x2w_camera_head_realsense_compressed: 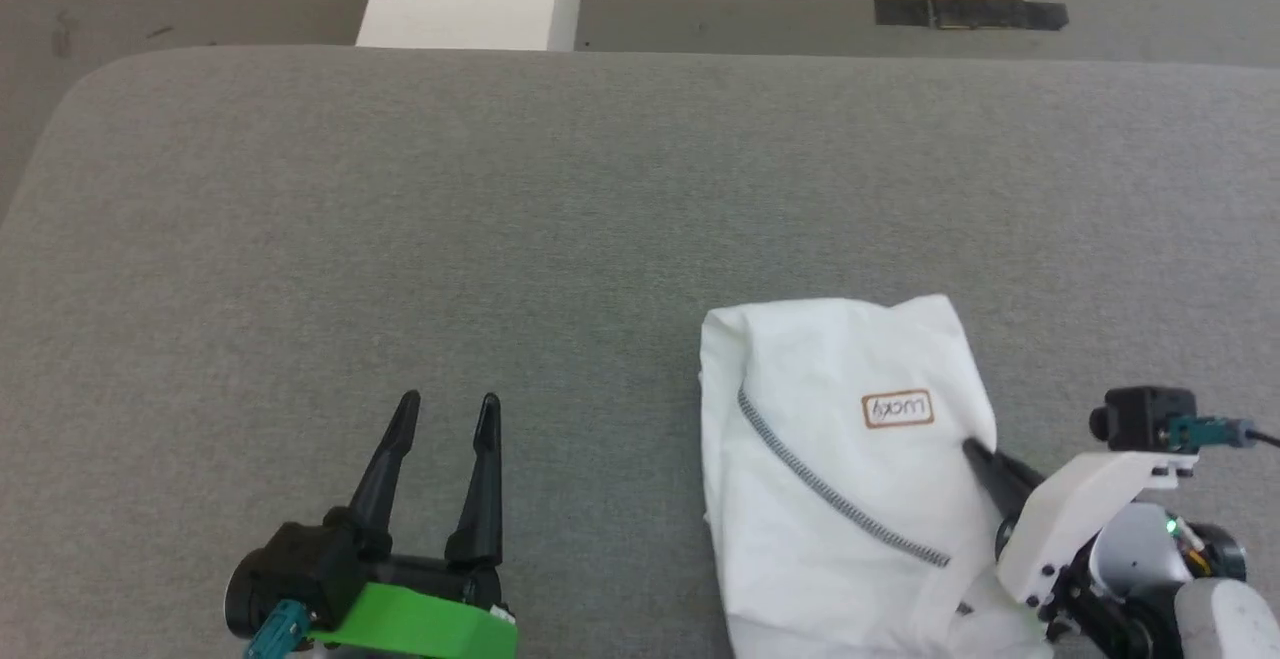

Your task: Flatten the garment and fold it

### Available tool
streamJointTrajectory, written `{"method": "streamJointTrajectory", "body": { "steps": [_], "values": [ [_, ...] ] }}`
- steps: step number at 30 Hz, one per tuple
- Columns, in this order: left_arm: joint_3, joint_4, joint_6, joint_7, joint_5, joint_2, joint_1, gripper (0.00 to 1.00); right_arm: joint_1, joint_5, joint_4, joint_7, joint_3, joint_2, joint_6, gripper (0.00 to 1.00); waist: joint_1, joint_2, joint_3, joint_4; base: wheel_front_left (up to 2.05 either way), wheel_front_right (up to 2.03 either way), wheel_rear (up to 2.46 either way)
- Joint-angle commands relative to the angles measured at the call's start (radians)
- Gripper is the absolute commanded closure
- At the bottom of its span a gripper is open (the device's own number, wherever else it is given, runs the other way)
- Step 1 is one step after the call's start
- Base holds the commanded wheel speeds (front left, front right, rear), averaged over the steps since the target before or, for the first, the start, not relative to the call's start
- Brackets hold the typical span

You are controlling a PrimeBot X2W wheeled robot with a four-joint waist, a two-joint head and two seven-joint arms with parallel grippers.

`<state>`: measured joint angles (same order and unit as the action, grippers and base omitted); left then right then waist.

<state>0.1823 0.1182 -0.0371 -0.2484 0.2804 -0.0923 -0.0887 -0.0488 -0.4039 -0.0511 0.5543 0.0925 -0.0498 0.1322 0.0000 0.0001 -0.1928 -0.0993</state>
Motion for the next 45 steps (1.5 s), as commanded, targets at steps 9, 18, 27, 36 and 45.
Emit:
{"method": "streamJointTrajectory", "body": {
  "steps": [9,18,27,36,45],
  "values": [
    [0.009,0.030,0.010,0.013,-0.024,-0.021,0.063,0.00,-0.152,0.069,0.037,0.072,0.002,-0.184,-0.002,1.00,0.0000,-0.0001,-0.073,0.142,0.00,0.00,0.00],
    [0.011,0.073,0.023,0.037,-0.056,-0.041,0.140,0.00,-0.319,0.107,-0.015,0.077,-0.025,-0.448,-0.002,1.00,0.0000,-0.0001,-0.193,0.227,0.00,0.00,0.00],
    [-0.001,0.133,0.047,0.051,-0.098,-0.062,0.228,0.00,-0.432,0.160,-0.089,0.048,-0.004,-0.642,-0.002,1.00,0.0000,-0.0001,-0.333,0.238,0.00,0.00,0.00],
    [-0.021,0.198,0.084,0.050,-0.125,-0.068,0.281,0.00,-0.526,0.202,-0.260,-0.067,0.024,-0.728,-0.002,1.00,0.0000,-0.0001,-0.440,0.219,0.00,0.00,0.00],
    [-0.036,0.195,0.121,0.020,-0.155,-0.066,0.290,0.00,-0.552,0.254,-0.353,-0.148,0.032,-0.689,-0.002,0.00,0.0000,-0.0001,-0.406,0.221,0.00,0.00,0.00]
  ]
}}
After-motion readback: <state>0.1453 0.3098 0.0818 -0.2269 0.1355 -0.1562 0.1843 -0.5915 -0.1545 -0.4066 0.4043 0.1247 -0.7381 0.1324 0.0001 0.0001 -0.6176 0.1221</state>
